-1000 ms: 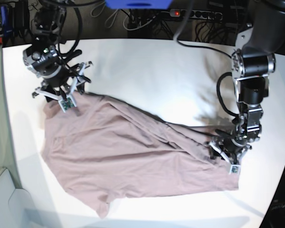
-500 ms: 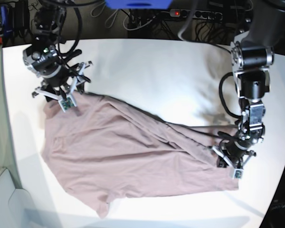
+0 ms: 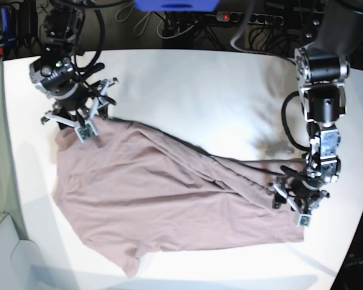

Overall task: Layout the t-shirt on the table in an organized manner, then fold the t-shirt properly
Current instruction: 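Pull the side edge outward with the left gripper to flatten the shirt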

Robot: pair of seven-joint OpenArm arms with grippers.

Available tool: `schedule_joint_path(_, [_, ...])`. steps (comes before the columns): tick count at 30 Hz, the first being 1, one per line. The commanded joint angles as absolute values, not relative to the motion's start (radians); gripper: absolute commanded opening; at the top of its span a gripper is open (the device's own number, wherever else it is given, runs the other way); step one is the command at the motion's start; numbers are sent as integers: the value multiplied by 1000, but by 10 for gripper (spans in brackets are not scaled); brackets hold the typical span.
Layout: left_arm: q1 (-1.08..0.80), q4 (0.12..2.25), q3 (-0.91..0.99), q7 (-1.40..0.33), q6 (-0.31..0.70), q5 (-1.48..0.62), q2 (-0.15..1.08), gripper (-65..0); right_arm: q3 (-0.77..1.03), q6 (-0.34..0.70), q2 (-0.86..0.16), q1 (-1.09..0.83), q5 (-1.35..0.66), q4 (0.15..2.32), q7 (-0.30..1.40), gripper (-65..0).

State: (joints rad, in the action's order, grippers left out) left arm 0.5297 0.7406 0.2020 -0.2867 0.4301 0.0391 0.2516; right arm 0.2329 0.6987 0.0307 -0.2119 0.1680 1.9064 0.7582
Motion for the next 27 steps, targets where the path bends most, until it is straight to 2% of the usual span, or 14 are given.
schedule_joint_path(1, [564,754,205,-259,427,28,260,-324,234,698,28,-206,154,1923,739,-322])
schedule_joint_path(11, [610,572,199,-171,427,30,259,-324,234,698,28,-208,154,1923,739,-322])
schedule_joint_path(23, [610,561,194,-166,427,31,257,-325,232,698,28,-208,154,1923,739,-322])
schedule_joint_path(27, [610,559,142,-166,427,31,257,-325,232,698,28,-209,154,1923,739,-322])
